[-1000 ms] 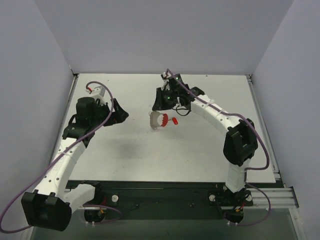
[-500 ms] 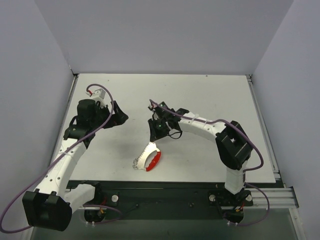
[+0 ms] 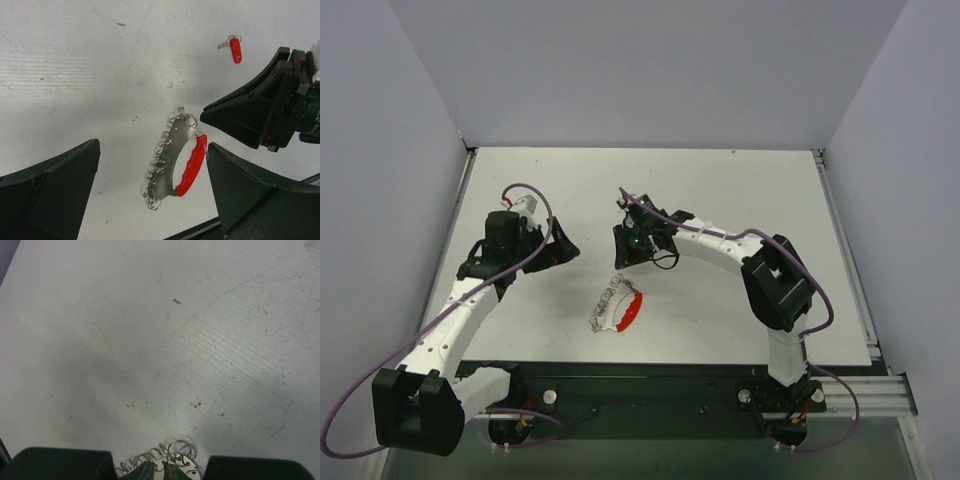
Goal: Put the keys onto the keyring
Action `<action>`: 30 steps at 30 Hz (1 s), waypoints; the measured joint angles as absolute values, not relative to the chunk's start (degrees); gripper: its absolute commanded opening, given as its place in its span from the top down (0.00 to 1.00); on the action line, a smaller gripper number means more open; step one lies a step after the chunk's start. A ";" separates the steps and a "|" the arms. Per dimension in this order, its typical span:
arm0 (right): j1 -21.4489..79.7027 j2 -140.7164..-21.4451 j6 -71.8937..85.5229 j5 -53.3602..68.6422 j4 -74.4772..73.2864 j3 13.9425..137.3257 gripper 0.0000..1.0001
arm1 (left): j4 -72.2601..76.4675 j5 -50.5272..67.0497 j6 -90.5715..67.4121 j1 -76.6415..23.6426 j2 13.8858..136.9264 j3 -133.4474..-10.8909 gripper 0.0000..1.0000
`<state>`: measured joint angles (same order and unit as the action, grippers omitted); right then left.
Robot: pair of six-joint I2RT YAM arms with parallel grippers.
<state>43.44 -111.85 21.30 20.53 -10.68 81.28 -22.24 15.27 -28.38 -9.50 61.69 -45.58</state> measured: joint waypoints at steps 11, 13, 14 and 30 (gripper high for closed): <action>42.19 -110.85 22.26 19.97 -8.05 90.87 0.61 | -22.46 15.25 -28.47 -9.37 62.89 -44.84 0.02; 41.85 -110.00 22.26 20.12 -7.79 89.73 0.49 | -22.48 15.42 -28.45 -9.37 62.89 -44.84 0.03; 41.60 -109.45 22.48 20.36 -7.51 88.25 0.46 | -22.46 15.73 -28.45 -9.37 62.92 -44.84 0.03; 39.88 -97.08 26.92 21.12 2.09 60.38 0.06 | -13.54 22.94 -31.62 -13.93 69.69 -38.68 0.11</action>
<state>39.88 -97.08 26.92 21.12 2.09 60.38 -13.54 22.94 -31.62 -13.93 69.69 -38.68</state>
